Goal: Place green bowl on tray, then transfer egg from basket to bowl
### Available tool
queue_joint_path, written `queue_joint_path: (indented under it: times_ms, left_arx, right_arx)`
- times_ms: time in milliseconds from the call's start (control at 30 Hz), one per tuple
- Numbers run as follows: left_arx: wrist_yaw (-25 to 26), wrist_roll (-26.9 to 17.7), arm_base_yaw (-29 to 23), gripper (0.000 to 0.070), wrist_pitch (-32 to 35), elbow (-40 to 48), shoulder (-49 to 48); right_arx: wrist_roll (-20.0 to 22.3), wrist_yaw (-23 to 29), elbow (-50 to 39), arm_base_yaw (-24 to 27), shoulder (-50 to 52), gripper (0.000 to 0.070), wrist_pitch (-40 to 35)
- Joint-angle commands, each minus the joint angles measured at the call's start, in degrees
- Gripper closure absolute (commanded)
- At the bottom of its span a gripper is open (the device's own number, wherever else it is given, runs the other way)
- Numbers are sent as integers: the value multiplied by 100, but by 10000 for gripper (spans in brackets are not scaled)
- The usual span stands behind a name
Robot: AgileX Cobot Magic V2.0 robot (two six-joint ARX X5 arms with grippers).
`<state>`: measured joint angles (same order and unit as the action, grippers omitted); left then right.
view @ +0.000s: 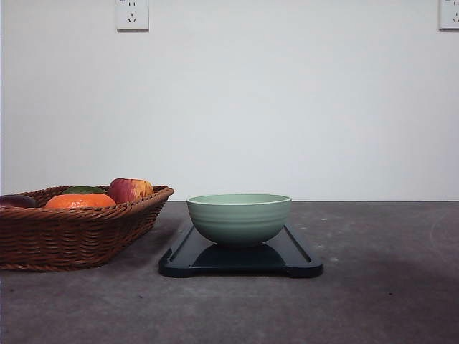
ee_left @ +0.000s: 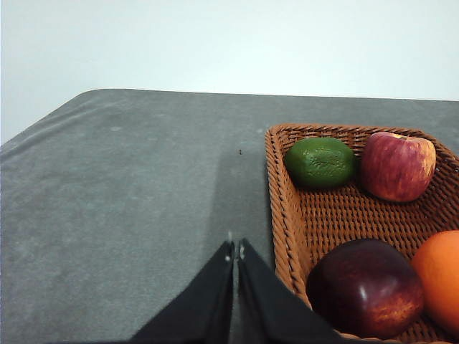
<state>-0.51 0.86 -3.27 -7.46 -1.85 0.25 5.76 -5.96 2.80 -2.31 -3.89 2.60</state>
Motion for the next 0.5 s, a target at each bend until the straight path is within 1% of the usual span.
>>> queue_joint_path:
  times_ms: [0,67,467]
  left_arx:
    - [-17,-37,-9,700,68,111,-7]
    - [-17,-37,-10,700,70,111,-7]
    - [-17,-37,-9,700,107,111,-7]
  right_arx:
    - [25,3,-122,22,204,694,-51]
    - [16,0,-215,25,378,695,-31]
    - [24,2,-213,25,368,695,-49]
